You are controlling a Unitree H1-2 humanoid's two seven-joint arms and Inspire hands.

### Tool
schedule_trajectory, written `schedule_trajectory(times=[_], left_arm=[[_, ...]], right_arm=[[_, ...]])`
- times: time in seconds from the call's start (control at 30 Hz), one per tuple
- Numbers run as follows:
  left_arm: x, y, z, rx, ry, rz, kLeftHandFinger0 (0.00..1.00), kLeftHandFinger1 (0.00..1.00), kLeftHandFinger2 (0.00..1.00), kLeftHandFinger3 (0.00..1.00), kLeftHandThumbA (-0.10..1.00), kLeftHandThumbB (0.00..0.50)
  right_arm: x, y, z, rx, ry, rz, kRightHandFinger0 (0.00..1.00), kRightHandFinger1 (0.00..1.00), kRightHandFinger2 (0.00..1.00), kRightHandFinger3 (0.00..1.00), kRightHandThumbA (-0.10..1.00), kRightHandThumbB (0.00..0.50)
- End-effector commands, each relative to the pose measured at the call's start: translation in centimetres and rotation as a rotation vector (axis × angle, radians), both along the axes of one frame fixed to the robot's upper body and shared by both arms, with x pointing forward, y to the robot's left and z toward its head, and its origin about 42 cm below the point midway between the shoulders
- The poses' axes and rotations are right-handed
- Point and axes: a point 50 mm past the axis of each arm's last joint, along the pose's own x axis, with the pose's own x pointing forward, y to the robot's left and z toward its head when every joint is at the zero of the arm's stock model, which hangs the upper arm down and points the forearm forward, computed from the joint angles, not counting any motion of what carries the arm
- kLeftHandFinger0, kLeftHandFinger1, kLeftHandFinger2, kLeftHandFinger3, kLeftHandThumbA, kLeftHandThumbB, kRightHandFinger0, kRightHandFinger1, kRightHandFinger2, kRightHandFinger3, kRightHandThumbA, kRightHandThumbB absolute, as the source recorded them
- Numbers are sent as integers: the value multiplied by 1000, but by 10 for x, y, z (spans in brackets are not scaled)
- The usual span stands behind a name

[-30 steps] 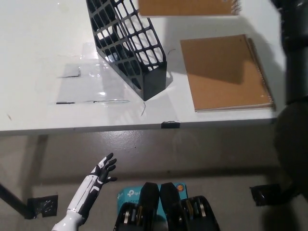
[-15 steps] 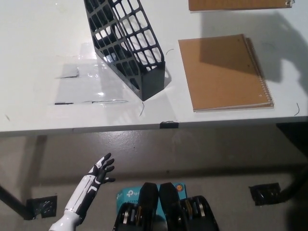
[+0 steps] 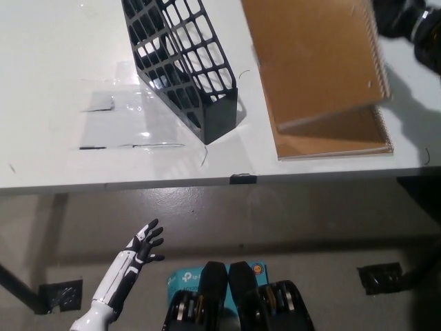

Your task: Use the right hand to pick up a book from the book holder on the left side and put it on another book on the right side

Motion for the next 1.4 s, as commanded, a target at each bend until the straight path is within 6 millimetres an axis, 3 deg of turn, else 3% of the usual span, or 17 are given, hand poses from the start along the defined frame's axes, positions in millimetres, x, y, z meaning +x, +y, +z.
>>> schedule_trajectory(times=[0.0, 0.33, 0.37, 0.5, 0.63, 0.67, 0.77, 0.97, 1.03, 1.1, 1.13, 1.17, 1.2, 1.23, 1.27, 1.33, 1.37], left_arm=[[1, 4, 10, -16, -54, 7, 823, 936, 1000, 1000, 994, 254], [0, 5, 9, -11, -47, 10, 804, 926, 1000, 1000, 1000, 259], [0, 5, 9, -11, -49, 11, 802, 927, 1000, 1000, 1000, 257], [-2, 5, 8, -7, -40, 12, 799, 926, 1000, 1000, 1000, 257], [-3, 4, 7, -8, -46, 12, 797, 925, 1000, 1000, 1000, 249], [-3, 4, 6, -12, -43, 14, 796, 923, 1000, 1000, 1000, 243], [-4, 5, 6, -9, -42, 14, 796, 920, 1000, 1000, 1000, 241], [-2, 3, 7, -8, -55, 8, 798, 917, 1000, 1000, 1000, 235], [-2, 4, 8, -1, -48, 10, 800, 922, 1000, 1000, 1000, 237], [-2, 3, 8, -11, -47, 10, 801, 923, 1000, 1000, 1000, 234], [-2, 3, 8, -11, -48, 9, 801, 923, 1000, 1000, 1000, 234], [-2, 3, 7, -11, -48, 10, 798, 923, 1000, 1000, 1000, 238], [-2, 3, 7, -15, -48, 12, 796, 922, 1000, 1000, 1000, 240], [-3, 3, 6, -14, -48, 11, 796, 922, 1000, 1000, 1000, 236], [-3, 3, 7, -5, -52, 11, 794, 921, 1000, 1000, 1000, 234], [-2, 4, 8, -9, -46, 13, 801, 926, 1000, 1000, 1000, 237], [-1, 4, 8, -10, -48, 13, 801, 925, 1000, 1000, 1000, 238]], right_arm=[[7, 8, 51, -34, -201, 8, 0, 59, 666, 1000, -100, 138], [6, -8, 46, -75, -186, -18, 0, 178, 711, 1000, -100, 132], [6, -12, 47, -66, -182, -35, 0, 178, 707, 1000, -100, 148], [6, -20, 52, -79, -176, -56, 0, 131, 710, 1000, -100, 118], [6, -25, 54, -98, -168, -84, 0, 112, 686, 1000, -100, 132], [6, -27, 54, -98, -162, -86, 0, 101, 692, 1000, -100, 97], [5, -30, 53, -90, -155, -105, 0, 103, 723, 1000, -100, 76], [5, -34, 50, -119, -171, -115, 0, 130, 735, 1000, -100, 66], [5, -34, 49, -146, -178, -125, 0, 138, 721, 1000, -100, 94], [6, -34, 50, -182, -181, -134, 0, 202, 734, 1000, -100, 179], [6, -34, 50, -196, -178, -141, 0, 215, 710, 1000, -100, 198], [6, -35, 50, -248, -204, -136, 195, 480, 1000, 1000, -100, 274], [5, -36, 50, -259, -218, -122, 779, 1000, 1000, 904, -87, 303], [5, -36, 48, -248, -213, -107, 1000, 1000, 1000, 908, 19, 339], [4, -36, 48, -266, -223, -87, 1000, 1000, 1000, 1000, 92, 340], [4, -37, 49, -367, -253, -53, 1000, 1000, 1000, 1000, 233, 315], [4, -37, 50, -399, -265, -43, 1000, 1000, 1000, 1000, 258, 337]])
